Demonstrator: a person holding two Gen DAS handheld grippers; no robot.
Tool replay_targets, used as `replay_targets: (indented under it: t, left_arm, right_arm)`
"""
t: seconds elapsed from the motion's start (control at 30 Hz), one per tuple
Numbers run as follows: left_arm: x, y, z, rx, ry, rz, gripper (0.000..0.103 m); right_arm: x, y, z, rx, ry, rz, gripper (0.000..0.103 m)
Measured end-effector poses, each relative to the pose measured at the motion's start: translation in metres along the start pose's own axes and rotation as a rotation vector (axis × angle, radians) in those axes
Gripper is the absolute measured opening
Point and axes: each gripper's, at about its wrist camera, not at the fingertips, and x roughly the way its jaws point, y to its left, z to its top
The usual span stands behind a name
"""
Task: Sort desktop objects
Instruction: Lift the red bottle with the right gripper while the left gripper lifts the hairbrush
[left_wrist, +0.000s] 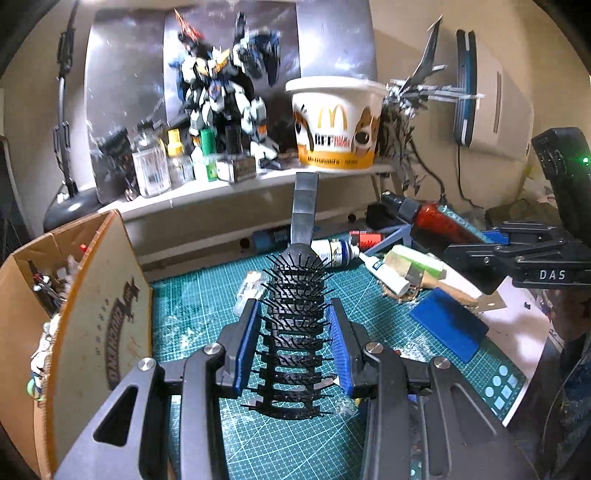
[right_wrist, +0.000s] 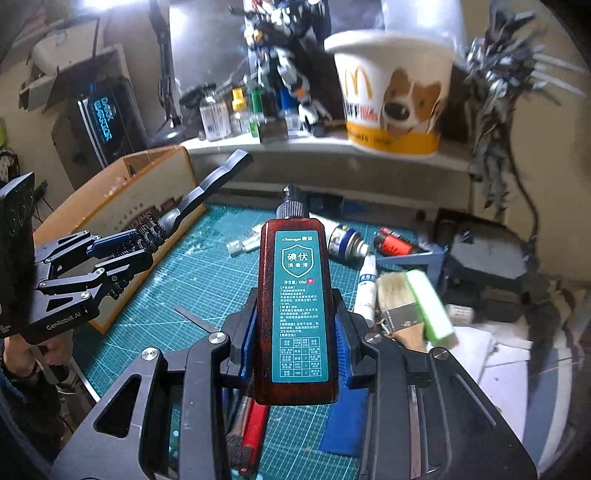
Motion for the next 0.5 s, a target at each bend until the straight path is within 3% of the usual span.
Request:
replay_targets:
  t: [0.5]
  left_arm:
    - [-0.117,0.004,-0.015,0.005,-0.237,0.065,0.036]
  right_arm:
    - [-0.11,0.059,-0.008,-0.045,-0.237,-0.062,0.032]
